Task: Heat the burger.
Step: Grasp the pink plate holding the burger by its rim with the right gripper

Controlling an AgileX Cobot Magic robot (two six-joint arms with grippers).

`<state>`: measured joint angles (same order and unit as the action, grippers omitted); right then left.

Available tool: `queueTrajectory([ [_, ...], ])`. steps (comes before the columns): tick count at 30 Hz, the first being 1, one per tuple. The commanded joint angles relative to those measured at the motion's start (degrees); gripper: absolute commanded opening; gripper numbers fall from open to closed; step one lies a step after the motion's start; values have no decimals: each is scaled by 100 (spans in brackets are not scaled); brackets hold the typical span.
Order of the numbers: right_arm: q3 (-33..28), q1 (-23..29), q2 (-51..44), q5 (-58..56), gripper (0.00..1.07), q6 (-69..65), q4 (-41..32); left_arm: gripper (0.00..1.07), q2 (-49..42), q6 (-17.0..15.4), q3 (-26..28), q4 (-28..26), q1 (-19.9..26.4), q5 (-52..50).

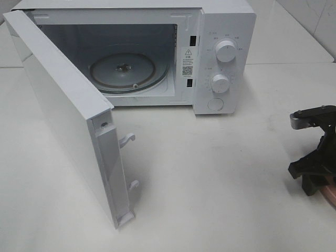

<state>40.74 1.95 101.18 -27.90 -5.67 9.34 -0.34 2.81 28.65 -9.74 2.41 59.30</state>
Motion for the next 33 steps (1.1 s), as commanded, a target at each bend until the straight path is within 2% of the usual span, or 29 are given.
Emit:
queueTrajectory([
  [1, -57, -40, 160, 0, 41, -178, -172, 98, -97, -29, -11, -23, -11, -11],
  [2, -57, -40, 160, -57, 27, -183, -172, 98, -97, -29, -11, -23, -11, -11],
  [3, -57, -40, 160, -57, 27, -183, -172, 98, -97, -29, -11, -23, -11, -11],
  [4, -57, -40, 160, -103, 15, -183, -172, 98, -97, -29, -11, -23, -11, -11],
  [5, -57, -40, 160, -115, 9, -183, -172, 98, -97, -29, -11, -23, -11, -11],
  [6, -57, -40, 160, -115, 9, -183, -172, 98, -97, -29, -11, -23, -11, -11],
  [7, -57, -40, 160, -126, 0, -183, -172, 98, -97, -29, -11, -23, -11, -11],
  [19, -57, 120, 155, -298, 0, -350, -52, 98, -97, -29, -11, -23, -11, -11],
  [22, -57, 378, 155, -476, 0, -779, 338, 98, -97, -29, -11, -23, -11, -11],
  [31, -57, 963, 155, -848, 0, -1432, 837, 98, -97, -29, -11, -23, -11, -11],
  [33, -57, 1186, 155, -1020, 0, -1822, 1186, 98, -97, -29, -11, -23, -11, -11],
])
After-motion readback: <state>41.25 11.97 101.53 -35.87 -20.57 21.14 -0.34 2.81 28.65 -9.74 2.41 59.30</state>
